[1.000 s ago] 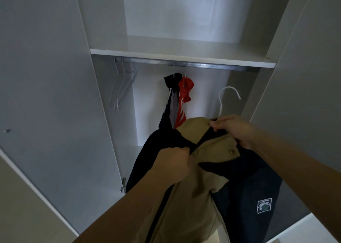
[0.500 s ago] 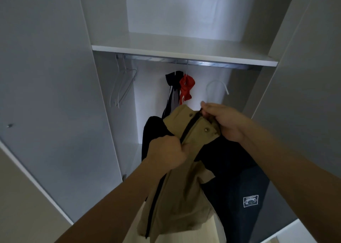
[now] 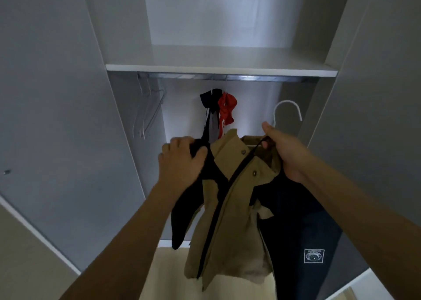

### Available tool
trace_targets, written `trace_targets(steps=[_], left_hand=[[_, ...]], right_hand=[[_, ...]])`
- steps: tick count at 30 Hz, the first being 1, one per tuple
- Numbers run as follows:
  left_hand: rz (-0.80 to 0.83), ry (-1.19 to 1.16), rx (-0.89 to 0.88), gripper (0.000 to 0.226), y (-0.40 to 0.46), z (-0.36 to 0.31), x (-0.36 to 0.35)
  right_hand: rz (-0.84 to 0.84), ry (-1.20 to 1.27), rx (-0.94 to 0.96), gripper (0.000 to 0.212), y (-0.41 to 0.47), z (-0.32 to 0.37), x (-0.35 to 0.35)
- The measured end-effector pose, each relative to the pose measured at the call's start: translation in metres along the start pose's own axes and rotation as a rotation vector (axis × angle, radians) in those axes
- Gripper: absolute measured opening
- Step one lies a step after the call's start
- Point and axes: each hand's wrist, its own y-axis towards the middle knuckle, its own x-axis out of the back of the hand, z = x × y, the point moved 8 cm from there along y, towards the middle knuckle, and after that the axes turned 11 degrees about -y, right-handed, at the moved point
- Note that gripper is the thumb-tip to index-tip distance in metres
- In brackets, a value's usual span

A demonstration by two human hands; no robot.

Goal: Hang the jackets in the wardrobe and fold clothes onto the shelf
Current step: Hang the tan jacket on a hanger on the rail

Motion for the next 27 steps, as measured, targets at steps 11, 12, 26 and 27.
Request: trace_targets(steps=[11,12,26,27], left_hand=[[0.626,-0.230,0.157,0.031,0.021,-0.021,-0.066],[0.610,-0.256,0.161,0.030,0.013,-0.018,-0.069],[0.386,-0.401,0.025,0.028,0.001,-0.054,-0.055],[0.460,-0.298,-0.008,0.026,0.000,-0.044,-0.053]], right_hand=[[0.017,-0.283,0.138,0.055,-0.008,0.004,0.008],[0.004,-0.361,0.132,0.055,-0.007,0.000,0.011],[-0.177,-1.164,0.400,0.033,0.027,0.029,0.022],[-0.170,-1.049,0.405,0.029,0.028,0.029,0.021]])
